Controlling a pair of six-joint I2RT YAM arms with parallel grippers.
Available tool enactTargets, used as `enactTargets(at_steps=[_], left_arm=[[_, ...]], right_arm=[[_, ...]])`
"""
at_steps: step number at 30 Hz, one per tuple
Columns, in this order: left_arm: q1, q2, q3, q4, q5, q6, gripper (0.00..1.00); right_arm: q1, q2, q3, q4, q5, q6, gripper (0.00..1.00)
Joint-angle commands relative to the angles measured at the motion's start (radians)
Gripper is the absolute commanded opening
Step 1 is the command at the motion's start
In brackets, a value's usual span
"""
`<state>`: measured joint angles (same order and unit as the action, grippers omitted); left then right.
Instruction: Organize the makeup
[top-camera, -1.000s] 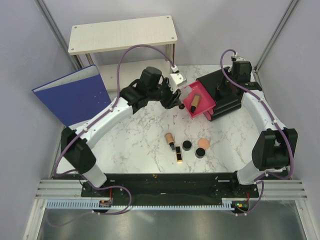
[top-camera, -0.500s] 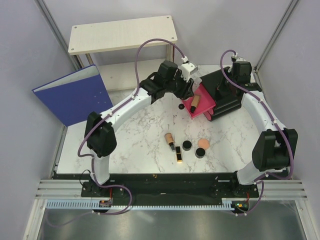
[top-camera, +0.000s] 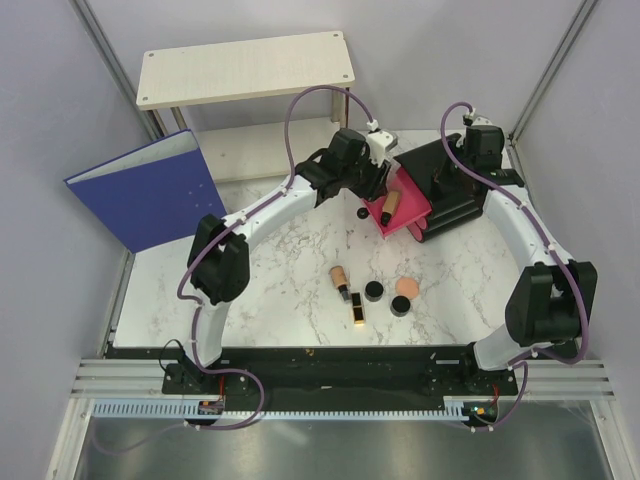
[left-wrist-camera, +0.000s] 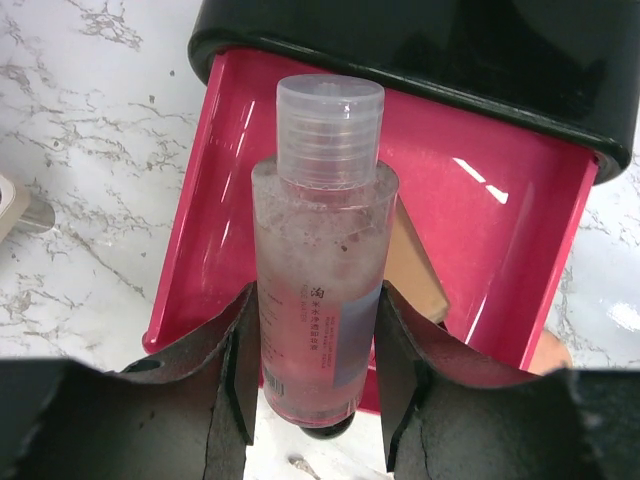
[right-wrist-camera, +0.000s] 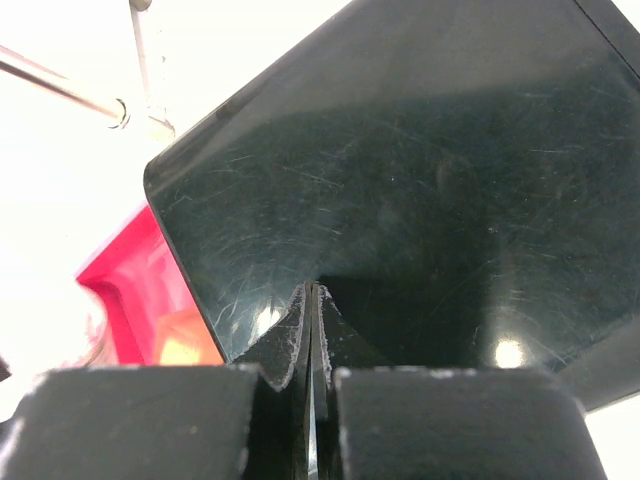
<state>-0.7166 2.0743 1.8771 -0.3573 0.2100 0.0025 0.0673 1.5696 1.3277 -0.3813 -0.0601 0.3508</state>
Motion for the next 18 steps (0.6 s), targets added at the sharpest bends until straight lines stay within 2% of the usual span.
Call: enactTargets(at_steps=[1, 6, 9, 15, 18], left_arm=[[-0.003, 0.017, 0.083, 0.061, -0.027, -0.035, 0.24], [-0.004, 0.029, 0.086, 0.049, -0.032, -0.030, 0.48], [-0.004, 0.032, 0.076, 0.038, -0.031, -0.033, 0.58], [-0.004, 0.030, 0.079, 0.035, -0.026, -0.026, 0.71], [-0.004, 0.024, 0.085, 0.037, -0.034, -0.009, 0.72]], right_arm=[[-0.001, 0.075, -0.110, -0.326, 0.008, -0.039, 0.00], [0.000, 0.072, -0.114, -0.327, 0.011, -0.044, 0.00], [0.000, 0.070, -0.113, -0.329, 0.013, -0.044, 0.00], [-0.001, 0.075, -0.107, -0.327, 0.009, -0.042, 0.00], [0.000, 0.073, -0.105, -0.329, 0.011, -0.041, 0.00]])
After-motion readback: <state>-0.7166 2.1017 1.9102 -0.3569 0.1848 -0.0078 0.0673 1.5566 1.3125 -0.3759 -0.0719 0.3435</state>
